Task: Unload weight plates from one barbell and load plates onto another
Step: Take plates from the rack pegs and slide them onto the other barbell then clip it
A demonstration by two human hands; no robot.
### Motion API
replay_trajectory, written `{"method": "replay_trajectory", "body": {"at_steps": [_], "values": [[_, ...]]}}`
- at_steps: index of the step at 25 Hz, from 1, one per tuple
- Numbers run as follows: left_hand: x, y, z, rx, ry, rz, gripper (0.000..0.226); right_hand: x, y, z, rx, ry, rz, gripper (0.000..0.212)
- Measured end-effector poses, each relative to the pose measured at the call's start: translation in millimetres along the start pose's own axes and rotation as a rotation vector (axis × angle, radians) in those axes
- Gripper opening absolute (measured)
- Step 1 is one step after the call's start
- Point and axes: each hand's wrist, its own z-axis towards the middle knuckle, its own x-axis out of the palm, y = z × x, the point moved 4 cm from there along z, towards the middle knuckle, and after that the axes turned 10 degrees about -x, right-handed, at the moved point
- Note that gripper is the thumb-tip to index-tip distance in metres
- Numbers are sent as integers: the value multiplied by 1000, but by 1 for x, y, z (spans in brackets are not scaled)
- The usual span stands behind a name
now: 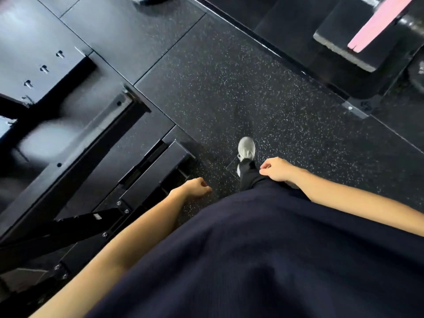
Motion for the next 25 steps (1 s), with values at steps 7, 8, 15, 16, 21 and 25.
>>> {"method": "replay_trajectory", "body": {"at_steps": [7, 8, 15, 16, 21, 25], "values": [[-148, -66, 59, -59, 16, -112, 45, -142, 74, 155, -41, 144, -137, 23], [-178, -74, 68, -78, -18, -155, 44, -168, 93, 178, -61, 145, -162, 23], [-349, -82, 115, -144, -252, -477, 31, -273, 226, 315, -161, 193, -298, 25], [-363, -79, 125, -163, -223, -488, 31, -278, 245, 336, -165, 219, -308, 24], [-476, -43, 189, -189, -173, -621, 40, -302, 352, 443, -193, 299, -410, 26], [-623, 9, 222, -180, -182, -549, 36, -342, 467, 521, -215, 272, -432, 26]]}}
